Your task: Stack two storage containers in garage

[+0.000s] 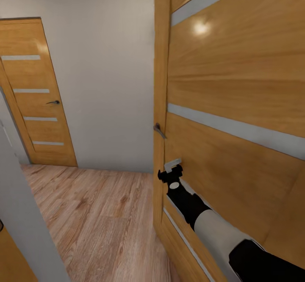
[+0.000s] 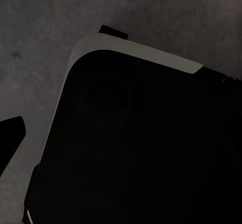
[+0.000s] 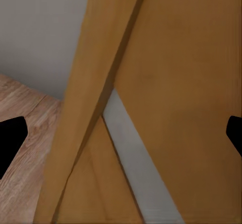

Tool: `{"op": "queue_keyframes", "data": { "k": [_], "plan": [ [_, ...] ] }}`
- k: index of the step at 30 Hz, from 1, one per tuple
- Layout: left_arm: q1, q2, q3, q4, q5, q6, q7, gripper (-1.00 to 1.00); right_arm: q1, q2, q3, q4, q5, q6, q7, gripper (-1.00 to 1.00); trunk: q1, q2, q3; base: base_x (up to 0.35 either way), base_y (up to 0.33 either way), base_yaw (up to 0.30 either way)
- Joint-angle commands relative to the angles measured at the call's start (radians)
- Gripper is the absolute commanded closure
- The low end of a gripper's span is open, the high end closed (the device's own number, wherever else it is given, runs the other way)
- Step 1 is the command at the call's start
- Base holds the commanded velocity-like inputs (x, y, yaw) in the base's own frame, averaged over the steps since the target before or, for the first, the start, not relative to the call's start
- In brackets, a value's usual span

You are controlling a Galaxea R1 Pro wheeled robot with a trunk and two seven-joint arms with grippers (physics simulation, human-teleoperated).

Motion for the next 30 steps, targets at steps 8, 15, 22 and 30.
{"op": "queue_keyframes", "data": {
  "k": [8,15,22,30],
  "plan": [
    [0.000,0.000,0.003,-0.001,0.004,-0.002,0.000,-1.00,-0.006,0.000,-0.058,0.051,0.008,0.004,-0.061,-1.00,0.000,-0.001,-0.001,0.002,0.000,0.000],
    [0.000,0.000,0.003,-0.001,0.004,-0.002,0.000,-1.00,-0.040,0.000,-0.077,0.060,0.008,0.016,-0.063,-1.00,0.000,-0.001,-0.001,0.000,0.000,0.000],
    [0.000,0.000,0.004,-0.001,0.004,-0.002,0.000,-1.00,-0.111,-0.028,-0.080,0.119,0.004,0.018,-0.063,-1.00,0.000,-0.001,-0.001,0.000,0.000,0.000],
    [0.000,0.000,0.005,-0.001,0.004,-0.002,0.000,-1.00,-0.160,-0.078,-0.112,0.139,0.004,0.028,-0.063,-1.00,0.000,-0.001,-0.001,0.000,0.000,0.000]
  ]
}}
